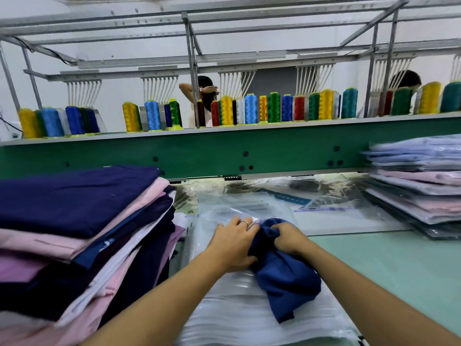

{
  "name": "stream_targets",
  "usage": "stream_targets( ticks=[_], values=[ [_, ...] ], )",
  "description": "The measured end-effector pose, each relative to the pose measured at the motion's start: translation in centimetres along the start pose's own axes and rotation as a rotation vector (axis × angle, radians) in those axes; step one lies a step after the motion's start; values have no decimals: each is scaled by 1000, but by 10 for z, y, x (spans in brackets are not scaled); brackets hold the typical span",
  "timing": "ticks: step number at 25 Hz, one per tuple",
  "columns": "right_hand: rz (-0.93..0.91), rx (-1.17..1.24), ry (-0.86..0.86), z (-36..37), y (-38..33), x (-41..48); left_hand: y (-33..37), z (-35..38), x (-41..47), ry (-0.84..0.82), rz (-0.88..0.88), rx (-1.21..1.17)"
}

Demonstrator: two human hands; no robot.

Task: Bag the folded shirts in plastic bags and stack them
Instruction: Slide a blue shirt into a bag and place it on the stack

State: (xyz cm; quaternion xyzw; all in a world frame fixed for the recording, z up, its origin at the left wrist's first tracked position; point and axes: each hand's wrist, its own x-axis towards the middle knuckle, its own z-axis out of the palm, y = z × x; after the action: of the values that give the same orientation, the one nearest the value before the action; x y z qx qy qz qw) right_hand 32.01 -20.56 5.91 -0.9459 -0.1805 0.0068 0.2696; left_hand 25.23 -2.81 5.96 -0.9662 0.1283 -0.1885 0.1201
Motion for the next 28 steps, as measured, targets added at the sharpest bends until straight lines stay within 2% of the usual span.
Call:
stream_targets(
  ticks=[3, 6, 9, 12, 15, 17, 19, 22, 28],
  values=[
    [-42, 23, -64, -4, -5, -7, -7, -1, 10, -5, -122, 100],
    [-31, 47, -221, -9, -12, -19, -24, -7, 17, 19, -203, 103],
    [-19, -159, -301, -3, -22, -25, -34, -14, 18, -7, -50, -68],
    [-43, -256, -258, 5, -31, -26, -36, -24, 17, 76, 22, -331],
    [-59, -258, -255, 12, -38, -24, -31, -29, 20, 253, 84, -248],
    [-58, -280, -261, 15, -42, -22, -27, -33, 22, 261, 159, -153],
    [-46, -305, -257, 15, -46, -18, -22, -39, 27, 284, 126, -102],
    [-33, -322, -185, 4, -56, -5, -15, -52, 35, 327, 11, -108],
    [-171, -442, -123, -4, -75, 28, -10, -74, 37, 261, 50, -198]
  ],
)
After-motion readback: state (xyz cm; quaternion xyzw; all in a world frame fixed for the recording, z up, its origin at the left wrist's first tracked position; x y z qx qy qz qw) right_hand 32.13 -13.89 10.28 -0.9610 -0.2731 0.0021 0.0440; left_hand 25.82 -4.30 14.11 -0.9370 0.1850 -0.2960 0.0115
